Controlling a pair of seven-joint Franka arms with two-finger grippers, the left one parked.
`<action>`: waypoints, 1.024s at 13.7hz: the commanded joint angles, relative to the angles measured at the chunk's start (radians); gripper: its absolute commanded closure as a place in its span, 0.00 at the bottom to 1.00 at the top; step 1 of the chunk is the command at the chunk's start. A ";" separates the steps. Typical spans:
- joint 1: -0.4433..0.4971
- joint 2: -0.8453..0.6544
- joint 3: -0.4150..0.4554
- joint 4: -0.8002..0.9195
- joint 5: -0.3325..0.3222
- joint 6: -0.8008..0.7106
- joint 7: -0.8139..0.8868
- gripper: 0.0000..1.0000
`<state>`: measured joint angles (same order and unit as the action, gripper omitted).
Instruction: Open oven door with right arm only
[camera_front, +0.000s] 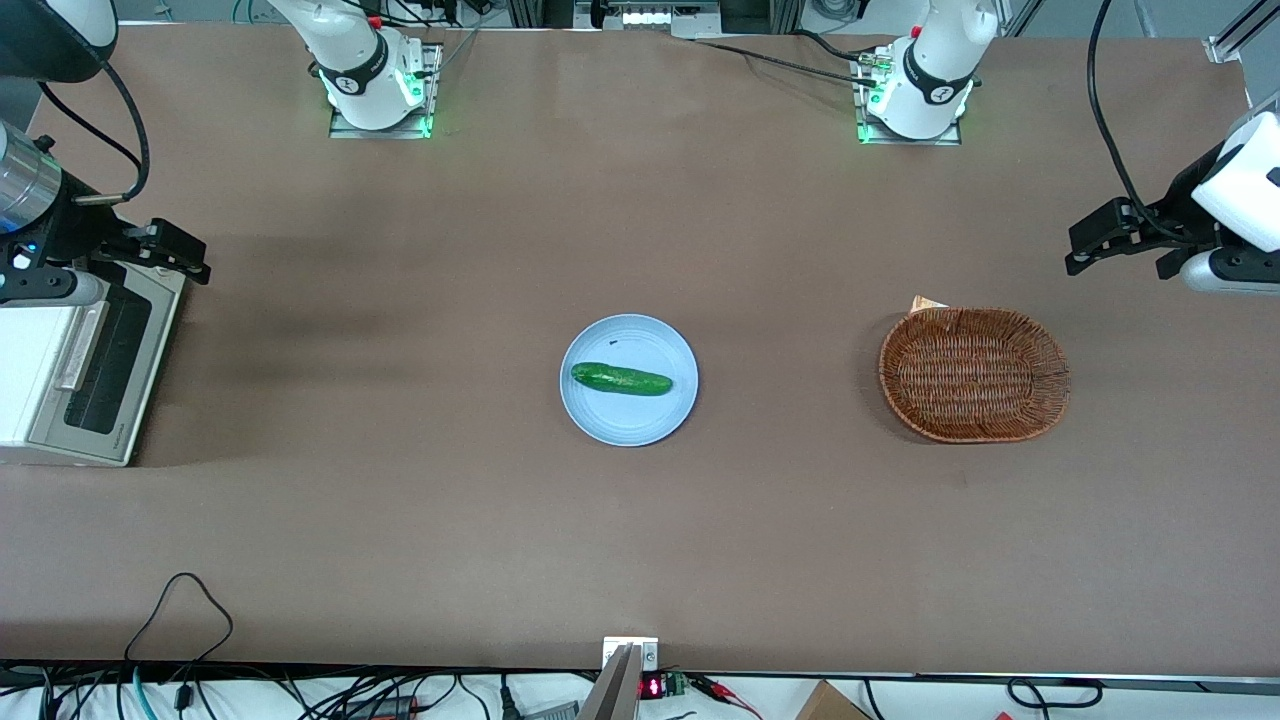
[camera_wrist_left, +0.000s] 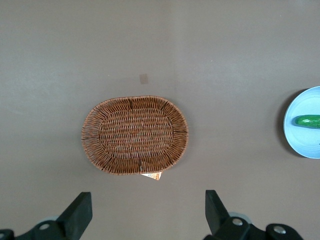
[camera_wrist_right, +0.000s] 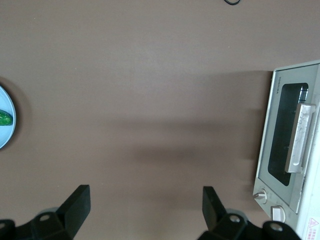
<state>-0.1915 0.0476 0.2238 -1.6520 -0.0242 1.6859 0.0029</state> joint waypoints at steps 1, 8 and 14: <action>0.009 -0.003 -0.003 -0.003 -0.014 -0.017 -0.004 0.01; 0.006 0.005 -0.009 -0.002 -0.005 -0.020 -0.004 0.01; 0.006 0.008 -0.020 -0.002 -0.008 -0.048 -0.004 0.02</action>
<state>-0.1903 0.0605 0.2100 -1.6528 -0.0247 1.6500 0.0030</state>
